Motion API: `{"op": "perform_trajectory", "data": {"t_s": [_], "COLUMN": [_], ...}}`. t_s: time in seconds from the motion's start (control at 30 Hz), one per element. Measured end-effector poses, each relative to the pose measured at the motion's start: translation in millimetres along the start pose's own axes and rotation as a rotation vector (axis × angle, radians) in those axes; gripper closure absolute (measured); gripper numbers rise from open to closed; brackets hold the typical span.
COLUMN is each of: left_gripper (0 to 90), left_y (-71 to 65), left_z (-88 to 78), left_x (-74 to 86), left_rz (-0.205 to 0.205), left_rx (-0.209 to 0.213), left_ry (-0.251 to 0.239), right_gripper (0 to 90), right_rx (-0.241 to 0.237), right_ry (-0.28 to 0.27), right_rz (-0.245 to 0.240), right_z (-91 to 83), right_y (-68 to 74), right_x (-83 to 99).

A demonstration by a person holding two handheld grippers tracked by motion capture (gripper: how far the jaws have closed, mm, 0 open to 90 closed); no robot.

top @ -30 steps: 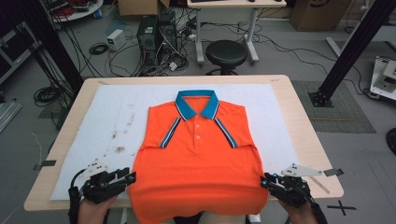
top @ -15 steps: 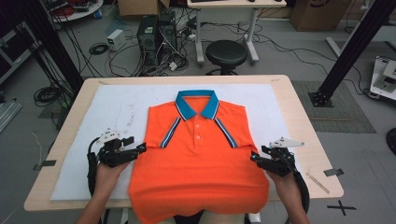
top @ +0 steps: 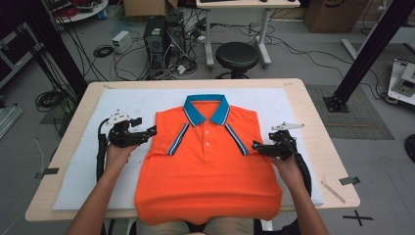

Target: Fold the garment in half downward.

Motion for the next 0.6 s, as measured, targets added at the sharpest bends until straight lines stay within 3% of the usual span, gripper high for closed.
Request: {"op": "perform_trajectory", "data": {"t_s": [0.07,0.13,0.2,0.23,0.3,0.4,0.43,0.53,0.6], "left_gripper": [24.8,25.2,25.2,25.2,25.1,24.8,24.8,24.3,24.3], "left_y": [1.9,10.6,13.3,19.0,24.3,30.1,31.4,37.4,39.8], "left_z": [2.9,15.3,19.2,24.7,30.9,37.1,38.6,47.0,51.0], "left_x": [-0.7,0.3,0.1,0.9,3.6,0.3,-1.7,-5.2,-9.0], "left_rz": [0.018,0.024,0.024,0.017,-0.006,-0.013,-0.010,-0.041,-0.037], "left_rx": [0.010,0.020,0.015,0.008,0.000,-0.015,-0.017,-0.030,-0.039], "left_ry": [-0.024,0.032,0.041,0.028,0.082,0.109,0.095,0.141,0.129], "right_gripper": [23.0,23.0,23.3,24.4,24.8,26.7,27.1,27.7,29.5], "right_rx": [0.004,0.012,0.021,0.020,0.015,0.010,0.004,0.001,-0.002], "right_ry": [0.000,0.013,0.032,0.032,0.037,0.035,0.035,0.046,0.046], "right_rz": [-0.005,-0.010,-0.013,-0.013,-0.003,0.002,0.009,0.012,0.016], "right_z": [6.1,12.1,18.3,21.1,25.8,32.5,34.4,41.1,45.1], "right_y": [-2.6,-5.6,-9.3,-11.4,-15.4,-21.4,-23.0,-28.8,-32.5], "right_x": [-7.0,-12.9,-18.9,-22.2,-28.2,-36.1,-38.1,-43.4,-46.8]}}
Point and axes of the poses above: each handheld gripper's, and its own axes: z roughly forward along the jaws, x roughly out of its underside, y roughly to its left, the point moved 6 cm from there along z, roughly forward along the jaws, and after that the axes turned 4 degrees about x, right-handed, at the moved point
